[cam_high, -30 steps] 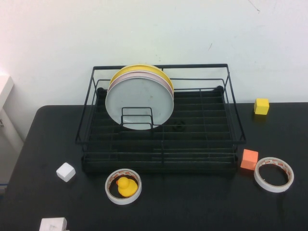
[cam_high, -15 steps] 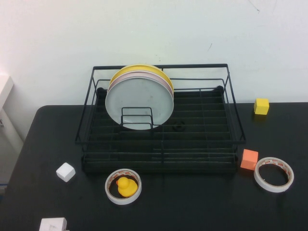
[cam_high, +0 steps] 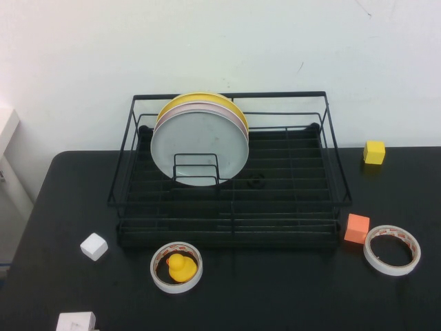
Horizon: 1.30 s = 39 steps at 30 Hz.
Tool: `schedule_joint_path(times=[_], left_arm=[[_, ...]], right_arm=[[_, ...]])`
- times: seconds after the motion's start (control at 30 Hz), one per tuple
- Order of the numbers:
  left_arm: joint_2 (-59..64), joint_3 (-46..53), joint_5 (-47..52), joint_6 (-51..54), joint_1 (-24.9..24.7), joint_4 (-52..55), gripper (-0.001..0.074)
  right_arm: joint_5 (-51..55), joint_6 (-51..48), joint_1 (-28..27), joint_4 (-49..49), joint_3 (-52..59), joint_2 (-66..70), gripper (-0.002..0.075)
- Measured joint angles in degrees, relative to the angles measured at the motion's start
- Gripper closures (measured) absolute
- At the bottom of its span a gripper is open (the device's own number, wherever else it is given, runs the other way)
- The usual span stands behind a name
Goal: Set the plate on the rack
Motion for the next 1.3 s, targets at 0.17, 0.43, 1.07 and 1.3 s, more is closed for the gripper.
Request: schedule_joint_path(times=[0.17, 0.43, 1.07, 1.3], left_arm=[[0.0, 0.0, -0.4, 0.0, 0.0, 0.0, 0.0735], [-1.3, 3.6, -4.2, 0.0, 0.0, 0.0, 0.0735], [-1.5, 7.8, 15.7, -119.1, 0.0, 101.6, 0.0735], [-1.6, 8.3, 12.2, -114.7, 0.0, 101.4, 0.0735]], right_arm=[[0.0, 0.0, 0.0, 0.0, 0.0, 0.0, 0.0728], [0.0, 0.0, 0.0, 0.0, 0.0, 0.0, 0.0728], [0.0, 0.0, 0.0, 0.2, 0.1, 0.0, 0.0728], [0.0, 0.0, 0.0, 0.2, 0.1, 0.0, 0.0728]])
